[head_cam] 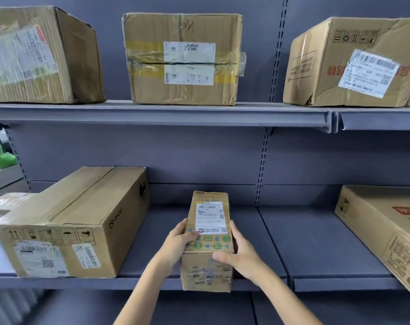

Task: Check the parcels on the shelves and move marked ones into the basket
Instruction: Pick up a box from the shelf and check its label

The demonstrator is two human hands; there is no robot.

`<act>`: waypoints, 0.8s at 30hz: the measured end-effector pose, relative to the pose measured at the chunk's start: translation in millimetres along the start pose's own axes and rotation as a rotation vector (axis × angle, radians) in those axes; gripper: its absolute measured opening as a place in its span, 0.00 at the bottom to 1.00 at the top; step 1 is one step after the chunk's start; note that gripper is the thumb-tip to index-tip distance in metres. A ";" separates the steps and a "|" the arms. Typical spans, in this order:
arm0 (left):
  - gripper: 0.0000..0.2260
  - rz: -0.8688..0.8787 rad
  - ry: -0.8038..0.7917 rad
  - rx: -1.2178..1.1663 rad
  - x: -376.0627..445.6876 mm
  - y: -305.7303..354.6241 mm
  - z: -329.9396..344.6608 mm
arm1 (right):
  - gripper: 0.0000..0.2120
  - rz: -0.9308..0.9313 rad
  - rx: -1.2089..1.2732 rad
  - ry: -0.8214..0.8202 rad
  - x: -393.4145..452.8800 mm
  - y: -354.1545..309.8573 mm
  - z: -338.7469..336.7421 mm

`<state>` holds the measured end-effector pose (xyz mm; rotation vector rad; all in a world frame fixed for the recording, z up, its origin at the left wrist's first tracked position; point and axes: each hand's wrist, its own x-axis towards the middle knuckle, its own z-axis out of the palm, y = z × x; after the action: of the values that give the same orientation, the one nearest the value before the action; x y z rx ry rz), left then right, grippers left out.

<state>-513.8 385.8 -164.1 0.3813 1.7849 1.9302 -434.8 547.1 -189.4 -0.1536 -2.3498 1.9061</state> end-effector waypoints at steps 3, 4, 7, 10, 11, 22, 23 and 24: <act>0.11 0.004 -0.022 -0.011 20.0 1.7 -4.6 | 0.52 0.002 0.016 0.035 16.7 -0.8 -0.5; 0.11 0.006 -0.028 -0.013 26.2 2.0 -6.4 | 0.53 0.002 0.023 0.043 21.9 -0.8 -0.4; 0.12 0.030 -0.039 -0.001 43.4 3.0 -10.9 | 0.55 0.009 0.031 0.047 36.4 0.4 -1.3; 0.12 0.051 -0.036 0.003 57.2 4.0 -13.1 | 0.47 0.013 0.020 0.048 48.0 1.1 -2.7; 0.12 0.056 -0.029 0.002 61.0 3.7 -14.1 | 0.44 0.017 0.023 0.051 51.1 1.2 -2.7; 0.28 0.140 0.194 0.503 55.9 12.3 -21.1 | 0.44 0.125 -0.017 0.145 31.4 13.5 -6.9; 0.29 0.162 0.205 0.543 49.3 12.8 -20.7 | 0.46 0.129 -0.037 0.142 25.5 16.6 -8.8; 0.30 0.176 0.206 0.571 42.0 12.1 -19.7 | 0.47 0.129 -0.065 0.134 18.9 19.0 -10.9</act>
<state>-561.3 390.4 -159.3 0.5585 2.5095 1.5790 -451.7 564.4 -205.3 -0.4341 -2.3660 1.8108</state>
